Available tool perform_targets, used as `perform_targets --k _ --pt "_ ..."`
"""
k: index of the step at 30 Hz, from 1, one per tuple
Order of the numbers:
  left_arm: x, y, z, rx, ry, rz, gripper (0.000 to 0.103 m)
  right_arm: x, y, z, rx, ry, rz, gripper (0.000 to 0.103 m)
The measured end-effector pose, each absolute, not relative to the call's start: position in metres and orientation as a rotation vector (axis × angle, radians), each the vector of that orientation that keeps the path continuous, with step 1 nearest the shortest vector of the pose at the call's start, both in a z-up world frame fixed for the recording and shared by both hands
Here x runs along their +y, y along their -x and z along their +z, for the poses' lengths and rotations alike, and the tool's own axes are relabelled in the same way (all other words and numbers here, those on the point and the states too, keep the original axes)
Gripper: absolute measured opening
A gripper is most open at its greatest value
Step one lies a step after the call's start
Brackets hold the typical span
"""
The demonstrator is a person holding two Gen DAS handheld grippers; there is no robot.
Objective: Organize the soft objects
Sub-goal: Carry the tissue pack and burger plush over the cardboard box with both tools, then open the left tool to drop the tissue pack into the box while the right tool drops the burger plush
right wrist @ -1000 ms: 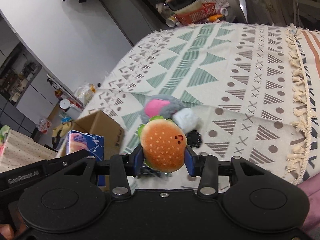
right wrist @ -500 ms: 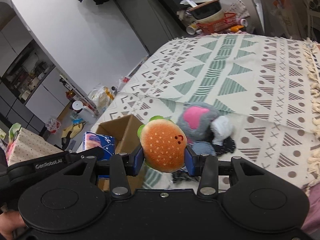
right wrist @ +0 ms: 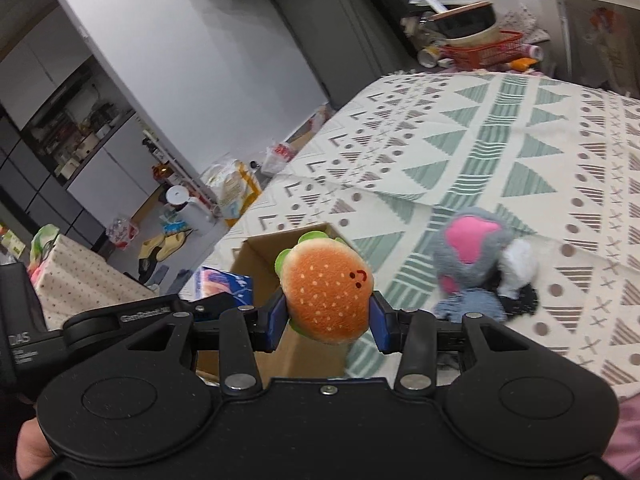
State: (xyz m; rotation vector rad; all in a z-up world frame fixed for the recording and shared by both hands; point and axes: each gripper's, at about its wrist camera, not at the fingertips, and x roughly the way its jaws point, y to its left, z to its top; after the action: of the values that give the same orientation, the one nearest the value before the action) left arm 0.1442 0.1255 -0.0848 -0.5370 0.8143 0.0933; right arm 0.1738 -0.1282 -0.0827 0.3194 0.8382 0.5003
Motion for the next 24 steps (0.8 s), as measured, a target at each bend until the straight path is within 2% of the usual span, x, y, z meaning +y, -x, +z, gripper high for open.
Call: perform_targets --k 17,20,22,24 --pt "0.164 -0.149 -0.110 0.838 0.578 0.207 0.020 -0.049 -0.189 -0.105 0.918 -0.298 0.561 0.042" --pt "0.170 -0.149 -0.111 0.832 0.601 0.221 0.024 -0.042 -0.192 -0.112 0.942 -0.302 0.563 0.042" --pt "0.173 -0.149 -0.113 0.834 0.622 0.230 0.026 -0.038 -0.193 -0.115 0.953 -0.299 0.567 0.048" --pt "0.174 -0.150 -0.113 0.833 0.637 0.238 0.033 -0.036 -0.193 -0.117 0.958 -0.293 0.572 0.052"
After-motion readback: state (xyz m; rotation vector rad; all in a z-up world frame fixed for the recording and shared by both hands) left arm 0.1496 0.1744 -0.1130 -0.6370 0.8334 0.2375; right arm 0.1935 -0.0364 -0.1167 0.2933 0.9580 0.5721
